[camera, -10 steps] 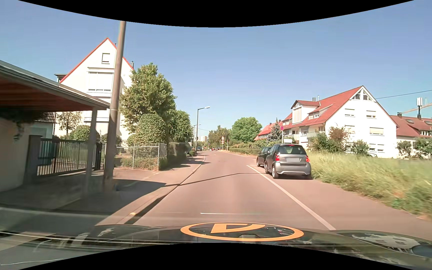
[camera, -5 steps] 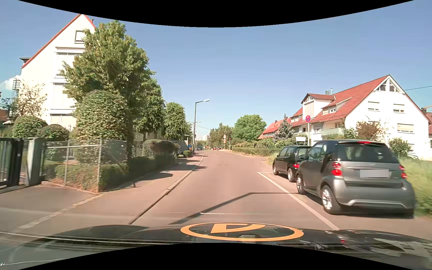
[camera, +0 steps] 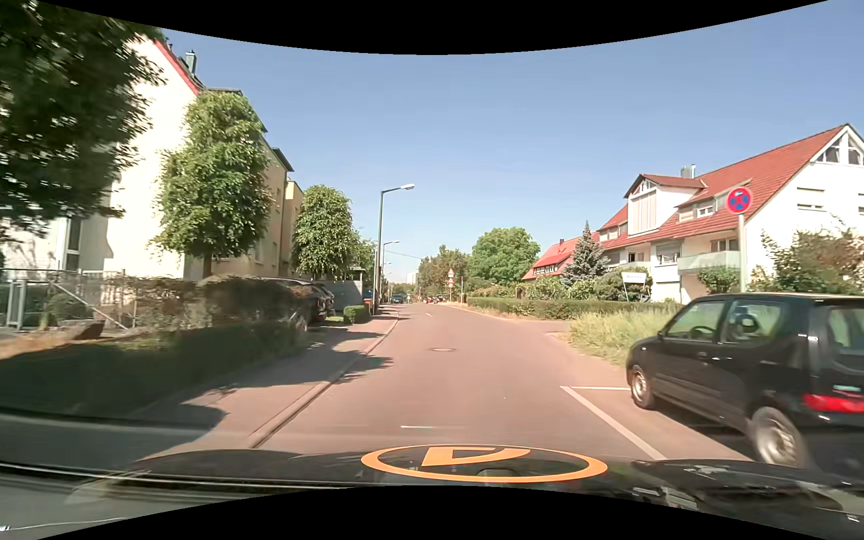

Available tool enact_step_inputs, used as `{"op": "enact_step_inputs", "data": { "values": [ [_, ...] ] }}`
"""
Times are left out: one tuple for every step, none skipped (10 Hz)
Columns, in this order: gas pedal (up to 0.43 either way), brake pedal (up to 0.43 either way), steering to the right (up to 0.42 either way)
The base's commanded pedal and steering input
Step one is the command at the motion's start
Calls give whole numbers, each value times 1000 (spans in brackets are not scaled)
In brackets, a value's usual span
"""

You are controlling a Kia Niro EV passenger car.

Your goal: Follow the waypoints while adhering to traffic rules and regulations

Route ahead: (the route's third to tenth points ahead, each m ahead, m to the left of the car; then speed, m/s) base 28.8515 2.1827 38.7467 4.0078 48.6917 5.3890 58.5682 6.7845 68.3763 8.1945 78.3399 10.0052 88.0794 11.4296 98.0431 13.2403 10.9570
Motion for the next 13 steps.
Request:
{"op": "enact_step_inputs", "data": {
  "values": [
    [157, 0, -2],
    [157, 0, -3],
    [157, 0, -2],
    [157, 0, -2],
    [157, 0, -3],
    [157, 0, -2],
    [150, 0, -3],
    [130, 0, -2],
    [130, 0, -3],
    [130, 0, -3],
    [130, 0, -3],
    [118, 0, -3],
    [118, 0, -3]
  ]
}}
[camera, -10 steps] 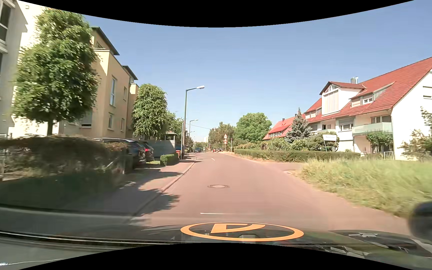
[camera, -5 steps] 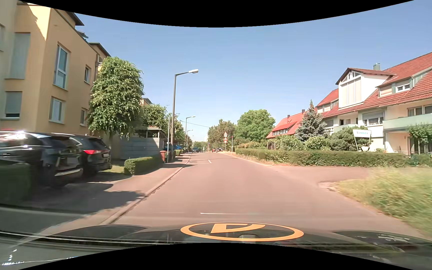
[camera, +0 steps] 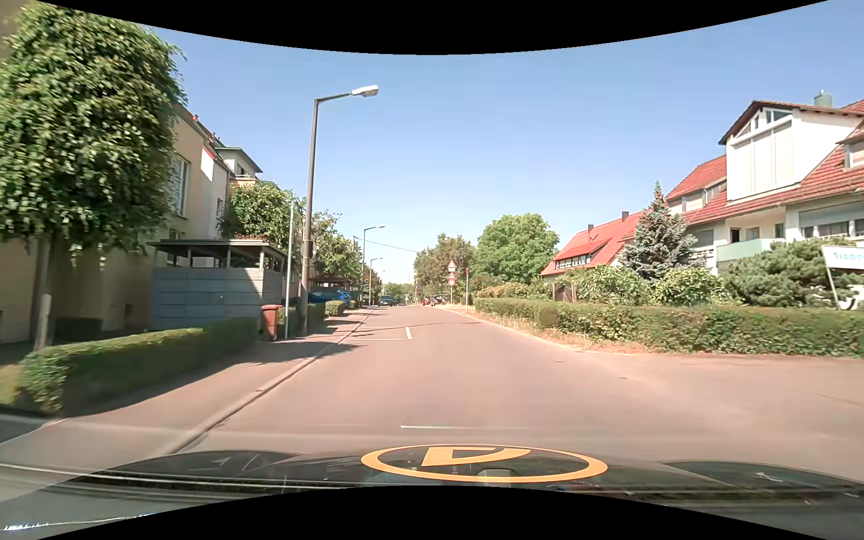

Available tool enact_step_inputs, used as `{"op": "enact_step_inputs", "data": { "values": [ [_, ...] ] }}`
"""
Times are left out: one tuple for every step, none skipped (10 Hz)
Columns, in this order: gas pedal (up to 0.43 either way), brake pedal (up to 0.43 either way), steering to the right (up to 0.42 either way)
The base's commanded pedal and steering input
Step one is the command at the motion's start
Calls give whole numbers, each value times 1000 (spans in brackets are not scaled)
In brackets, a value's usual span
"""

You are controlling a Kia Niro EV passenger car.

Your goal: Follow the waypoints while adhering to traffic rules and regulations

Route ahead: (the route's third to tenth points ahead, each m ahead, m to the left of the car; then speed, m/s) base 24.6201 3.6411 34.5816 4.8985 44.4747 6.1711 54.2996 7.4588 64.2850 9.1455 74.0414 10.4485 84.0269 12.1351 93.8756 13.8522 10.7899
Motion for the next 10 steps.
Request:
{"op": "enact_step_inputs", "data": {
  "values": [
    [118, 0, -7],
    [118, 0, -12],
    [118, 0, -18],
    [118, 0, -21],
    [118, 0, -21],
    [118, 0, -22],
    [118, 0, -23],
    [118, 0, -23],
    [118, 0, -24],
    [130, 0, -25]
  ]
}}
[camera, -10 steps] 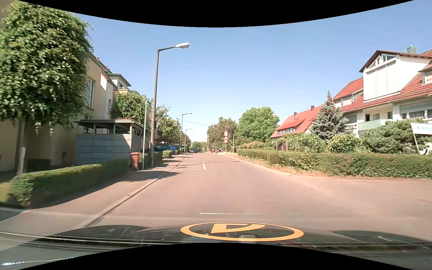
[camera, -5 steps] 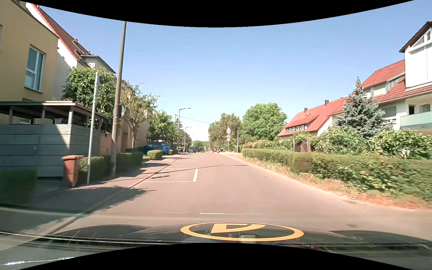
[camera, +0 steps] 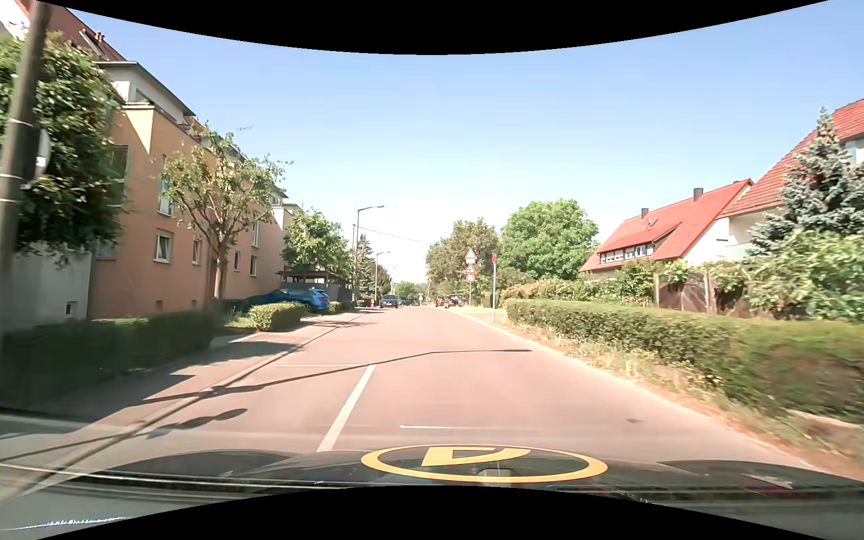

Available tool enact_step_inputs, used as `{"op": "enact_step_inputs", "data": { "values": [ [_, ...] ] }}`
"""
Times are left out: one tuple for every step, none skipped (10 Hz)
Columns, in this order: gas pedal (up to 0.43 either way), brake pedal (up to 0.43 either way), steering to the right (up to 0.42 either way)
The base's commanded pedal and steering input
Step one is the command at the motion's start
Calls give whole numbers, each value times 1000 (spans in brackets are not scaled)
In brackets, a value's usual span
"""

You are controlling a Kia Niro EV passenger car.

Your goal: Follow the waypoints while adhering to traffic rules and regulations

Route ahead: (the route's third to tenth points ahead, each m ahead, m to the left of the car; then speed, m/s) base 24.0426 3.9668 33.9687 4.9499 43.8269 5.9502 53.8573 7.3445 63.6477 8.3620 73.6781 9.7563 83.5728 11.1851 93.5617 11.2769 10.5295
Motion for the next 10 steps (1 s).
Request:
{"op": "enact_step_inputs", "data": {
  "values": [
    [130, 0, -25],
    [130, 0, -26],
    [130, 0, -26],
    [138, 0, -26],
    [138, 0, -26],
    [157, 0, -26],
    [157, 0, -26],
    [157, 0, -26],
    [157, 0, -26],
    [150, 0, -25]
  ]
}}
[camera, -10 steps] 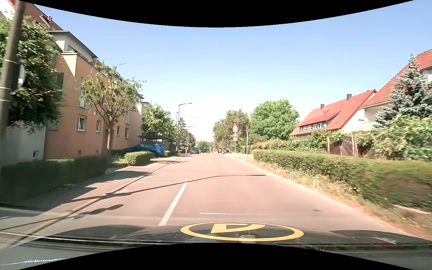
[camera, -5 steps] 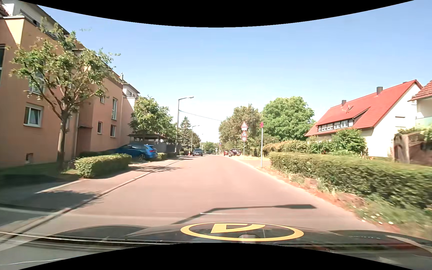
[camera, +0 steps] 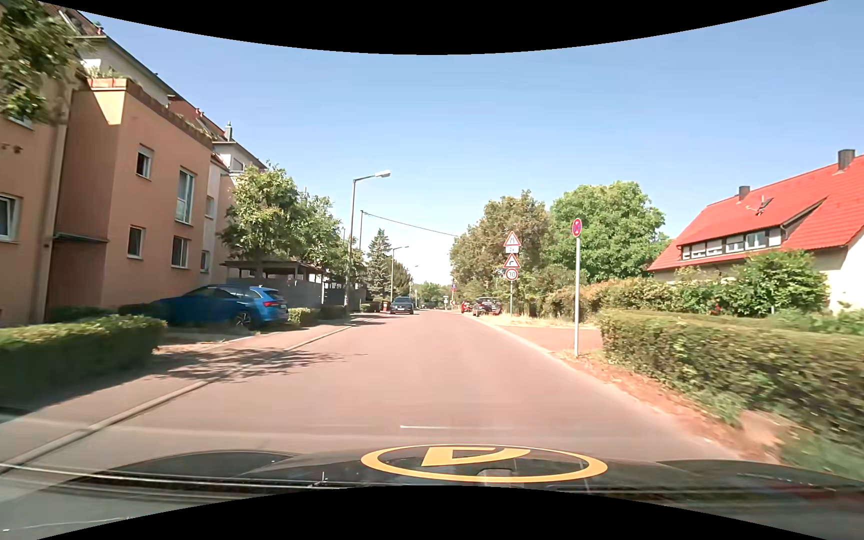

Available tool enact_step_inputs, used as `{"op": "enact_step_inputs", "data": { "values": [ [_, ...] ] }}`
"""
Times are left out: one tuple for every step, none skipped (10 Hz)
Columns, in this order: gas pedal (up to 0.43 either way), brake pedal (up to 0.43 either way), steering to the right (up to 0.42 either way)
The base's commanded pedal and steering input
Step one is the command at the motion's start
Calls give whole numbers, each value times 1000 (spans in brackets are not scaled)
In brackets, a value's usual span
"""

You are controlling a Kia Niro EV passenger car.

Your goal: Follow the waypoints while adhering to traffic rules and regulations

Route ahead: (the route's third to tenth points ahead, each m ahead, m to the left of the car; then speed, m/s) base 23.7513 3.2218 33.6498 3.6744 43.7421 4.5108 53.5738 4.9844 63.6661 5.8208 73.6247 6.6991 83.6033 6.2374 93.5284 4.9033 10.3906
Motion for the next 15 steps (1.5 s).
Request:
{"op": "enact_step_inputs", "data": {
  "values": [
    [138, 0, -21],
    [110, 0, -16],
    [110, 0, -11],
    [110, 0, -11],
    [138, 0, -10],
    [157, 0, -9],
    [177, 0, -9],
    [177, 0, -9],
    [177, 0, -9],
    [177, 0, -8],
    [177, 0, -8],
    [177, 0, -7],
    [177, 0, -6],
    [177, 0, -7],
    [177, 0, -6]
  ]
}}
